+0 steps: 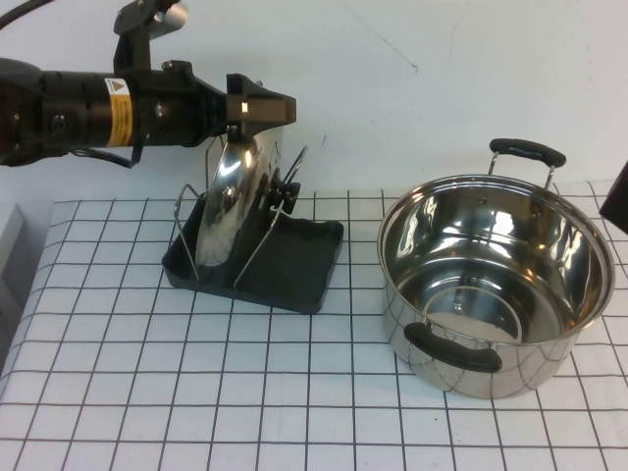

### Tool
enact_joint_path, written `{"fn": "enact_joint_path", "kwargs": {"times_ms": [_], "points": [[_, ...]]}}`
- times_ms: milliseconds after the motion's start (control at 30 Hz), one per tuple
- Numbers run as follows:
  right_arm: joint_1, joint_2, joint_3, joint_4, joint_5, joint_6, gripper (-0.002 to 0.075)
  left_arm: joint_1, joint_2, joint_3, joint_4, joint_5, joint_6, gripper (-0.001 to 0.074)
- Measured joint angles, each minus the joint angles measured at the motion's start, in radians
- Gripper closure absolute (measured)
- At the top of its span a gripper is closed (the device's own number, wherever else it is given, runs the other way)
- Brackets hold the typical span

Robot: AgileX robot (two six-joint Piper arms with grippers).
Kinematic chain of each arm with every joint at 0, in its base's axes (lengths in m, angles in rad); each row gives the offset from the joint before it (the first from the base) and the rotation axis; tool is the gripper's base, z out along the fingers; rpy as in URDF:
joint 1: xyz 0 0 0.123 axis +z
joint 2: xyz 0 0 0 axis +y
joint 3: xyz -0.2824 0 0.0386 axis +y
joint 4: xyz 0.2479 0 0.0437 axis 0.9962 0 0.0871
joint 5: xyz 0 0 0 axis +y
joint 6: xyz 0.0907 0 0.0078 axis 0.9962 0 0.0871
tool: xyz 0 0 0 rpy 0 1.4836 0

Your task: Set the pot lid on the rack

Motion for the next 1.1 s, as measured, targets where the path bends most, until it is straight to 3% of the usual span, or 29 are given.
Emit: {"fn": "enact_joint_path", "kwargs": {"times_ms": [167, 733, 833, 933, 1000, 1100], "points": [[0.0, 0.0, 0.0, -0.009, -0.016, 0.0, 0.0727, 0.021, 0.0, -0.001, 0.0, -0.005, 0.0, 0.0119], [0.0, 0.0, 0.0, -0.029, -0.022, 0.004, 0.0727, 0.235, -0.008, -0.006, 0.0, -0.236, -0.162, 0.0141], [0.0, 0.0, 0.0, -0.081, 0.014, 0.004, 0.0728, 0.255, -0.04, -0.012, 0.0, -0.295, -0.136, 0.0262], [0.0, 0.0, 0.0, -0.154, 0.074, 0.012, 0.0728, 0.259, -0.092, -0.035, 0.0, -0.312, -0.126, 0.0516], [0.0, 0.0, 0.0, -0.209, 0.119, 0.018, 0.0728, 0.259, -0.141, -0.058, 0.0, -0.319, -0.112, 0.0633], [0.0, 0.0, 0.0, -0.258, 0.218, 0.011, 0.0728, 0.259, -0.226, -0.093, 0.0, -0.33, -0.103, 0.0705]]}}
